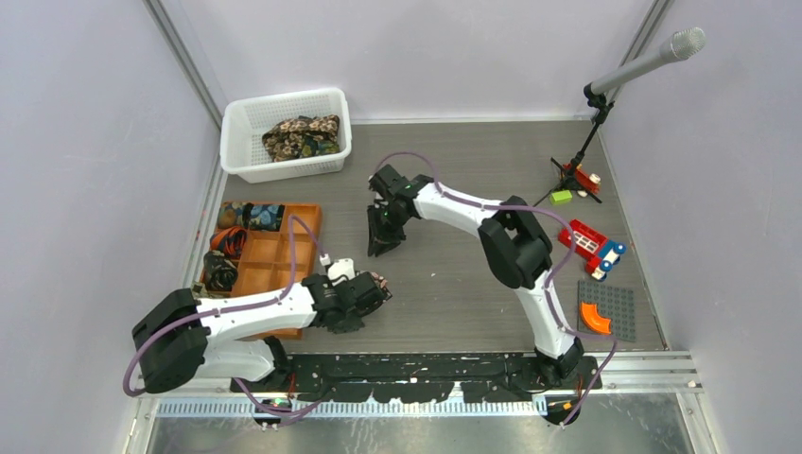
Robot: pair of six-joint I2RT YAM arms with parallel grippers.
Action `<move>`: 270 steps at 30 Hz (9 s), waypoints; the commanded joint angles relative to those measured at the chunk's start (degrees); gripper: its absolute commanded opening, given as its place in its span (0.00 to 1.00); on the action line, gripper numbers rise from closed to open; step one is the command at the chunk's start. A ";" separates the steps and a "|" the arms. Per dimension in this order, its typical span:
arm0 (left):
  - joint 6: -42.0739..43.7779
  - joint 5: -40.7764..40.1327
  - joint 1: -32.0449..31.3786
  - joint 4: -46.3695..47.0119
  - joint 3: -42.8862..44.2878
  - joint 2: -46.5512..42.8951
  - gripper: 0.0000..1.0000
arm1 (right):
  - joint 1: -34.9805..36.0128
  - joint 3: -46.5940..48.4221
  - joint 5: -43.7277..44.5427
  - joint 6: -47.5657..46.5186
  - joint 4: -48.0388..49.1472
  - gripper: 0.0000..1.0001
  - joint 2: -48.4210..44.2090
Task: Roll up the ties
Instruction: Roll the tie at the center of the board, then pick up the tie at the center of the board.
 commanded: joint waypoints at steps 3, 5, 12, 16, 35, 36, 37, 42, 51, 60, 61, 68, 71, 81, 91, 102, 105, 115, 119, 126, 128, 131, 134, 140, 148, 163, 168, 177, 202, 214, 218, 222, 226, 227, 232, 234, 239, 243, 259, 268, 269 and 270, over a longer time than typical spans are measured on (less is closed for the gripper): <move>-5.12 -1.14 2.95 11.70 -4.13 -1.84 0.04 | 2.32 5.27 -9.69 -4.75 -2.51 0.26 4.83; -5.04 -1.26 3.94 13.55 -5.21 -2.03 0.03 | 3.07 5.39 -11.59 -6.01 -3.00 0.25 5.64; -3.58 -3.99 6.02 17.05 -6.54 -1.94 0.02 | 4.69 4.88 -13.11 -7.85 -5.95 0.24 6.80; -1.83 -5.49 6.91 21.29 -7.67 -1.00 0.00 | 4.91 4.06 -12.60 -5.80 -5.19 0.23 6.33; 1.38 0.19 7.34 6.30 -8.59 -11.23 0.07 | 3.62 5.92 -1.71 -0.45 -3.87 0.45 3.62; 2.41 0.87 7.34 4.73 -8.45 -12.42 0.07 | 3.42 6.08 -0.94 -0.24 -3.85 0.48 3.07; 3.28 1.35 7.28 3.38 -8.06 -13.53 0.08 | 3.25 6.09 -0.06 0.04 -3.71 0.52 2.28; 7.97 0.49 7.34 -4.40 -3.70 -20.11 0.20 | 2.58 -0.47 5.74 2.80 1.05 0.72 -5.44; 20.54 -0.91 11.02 -10.76 11.43 -17.32 0.42 | 2.46 -36.15 4.73 16.26 31.53 0.82 -26.87; 32.46 8.16 18.28 -6.76 17.53 -4.29 0.46 | 4.63 -52.52 3.92 24.94 52.02 0.82 -31.39; 33.34 9.64 19.11 -6.16 17.43 -2.90 0.46 | 5.02 -53.16 4.23 25.34 53.09 0.83 -31.16; 35.80 14.56 21.09 -3.50 16.26 2.14 0.45 | 7.45 -54.84 3.80 27.87 58.32 0.83 -27.56; 35.78 14.79 21.31 -2.56 15.02 2.40 0.46 | 8.44 -54.81 3.15 28.68 60.02 0.83 -25.38; 35.38 15.48 21.99 1.38 10.49 5.15 0.44 | 9.42 -55.05 4.70 26.55 55.85 0.83 -25.02; 34.56 16.68 22.43 3.51 8.05 7.09 0.42 | 10.81 -54.14 3.58 27.13 60.65 0.76 -20.39; 33.07 17.32 22.41 3.64 7.02 6.89 0.39 | 10.84 -53.04 5.10 27.23 61.18 0.51 -19.07; 31.70 18.66 22.44 3.18 6.63 4.81 0.38 | 10.81 -52.83 5.21 27.47 61.75 0.43 -18.04; 21.21 14.27 22.44 0.57 4.63 -8.38 0.60 | 10.77 -51.01 2.78 24.69 57.60 0.54 -20.78; 16.51 9.54 22.41 -1.26 5.09 -11.68 0.76 | 10.72 -49.11 2.31 18.31 48.11 0.68 -26.68; 7.27 5.35 22.96 0.86 3.25 -14.71 0.87 | 7.66 -43.44 7.64 6.62 29.16 0.82 -34.91; 4.25 4.74 23.13 1.96 2.42 -14.88 0.88 | 5.03 -41.07 6.48 4.44 27.57 0.83 -33.81; 0.54 4.33 23.24 4.36 0.70 -14.81 0.88 | 1.90 -36.36 3.39 1.59 26.61 0.81 -29.20; -1.56 3.71 23.33 7.93 -1.61 -14.63 0.87 | 1.19 -30.07 0.72 -1.77 24.13 0.75 -23.46; -4.85 4.73 23.93 15.22 -6.14 -14.22 0.85 | 1.14 -23.62 -4.53 -3.72 23.09 0.63 -14.76; -6.08 5.59 23.94 21.71 -9.32 -12.63 0.80 | 1.84 -27.41 -7.96 0.49 29.50 0.42 -11.48; 1.47 5.32 23.95 12.62 -3.38 -15.04 0.82 | 4.69 -36.79 -4.08 18.81 44.09 0.22 -13.83; 3.34 4.37 23.95 6.21 -1.51 -17.37 0.84 | 6.60 -36.98 -2.64 23.04 46.52 0.22 -14.33; 2.86 1.61 23.88 -2.19 -1.11 -23.44 0.84 | 5.84 -38.62 -4.59 20.42 42.54 0.33 -17.85; -9.20 5.48 23.93 -0.81 -7.73 -32.26 0.87 | -1.72 -5.03 -29.28 -3.83 26.40 0.47 2.36; -19.02 5.88 23.89 4.98 -13.51 -34.52 0.93 | -0.27 -27.81 -20.53 10.45 42.56 0.38 -7.07; -19.27 5.19 23.95 5.28 -13.67 -34.42 0.94 | 0.74 -35.42 -17.15 16.32 47.33 0.36 -10.84; -19.33 3.50 23.93 1.56 -12.47 -34.43 0.94 | 1.36 -37.06 -15.04 17.27 48.09 0.36 -12.51; -21.66 -0.23 23.90 -2.24 -12.16 -36.23 0.92 | 1.16 -34.85 -11.08 13.85 42.93 0.39 -13.74; -22.65 -1.03 23.94 -1.77 -12.69 -36.63 0.91 | 1.12 -33.57 -10.27 12.54 41.58 0.42 -13.68; -26.00 -3.28 23.92 -0.09 -13.44 -35.58 0.89 | -0.35 -25.69 -6.82 4.96 33.58 0.51 -12.60; -26.73 -3.64 23.89 0.81 -13.43 -34.49 0.89 | -0.80 -22.50 -8.34 3.17 33.02 0.51 -10.36; -27.24 -5.03 23.91 2.96 -12.61 -31.55 0.88 | -0.17 -16.09 -14.79 -0.02 28.50 0.46 -3.81; -17.84 -12.21 23.97 -3.36 -3.61 -28.54 0.85 | 0.06 -23.15 -5.80 0.86 27.58 0.45 -8.89; 17.67 6.13 32.59 4.45 9.41 -14.10 0.88 | 3.08 -44.84 -0.35 17.65 46.56 0.68 -20.98; 36.64 33.00 48.33 5.77 10.65 -6.20 0.78 | 5.70 -59.34 -3.34 28.84 77.11 0.82 -23.25; 37.82 34.94 48.74 6.18 10.95 -4.28 0.75 | 6.56 -59.92 -2.85 29.40 79.32 0.82 -22.63; 38.70 35.88 48.88 6.24 11.36 -2.30 0.70 | 7.71 -60.36 -2.28 29.96 81.02 0.82 -21.93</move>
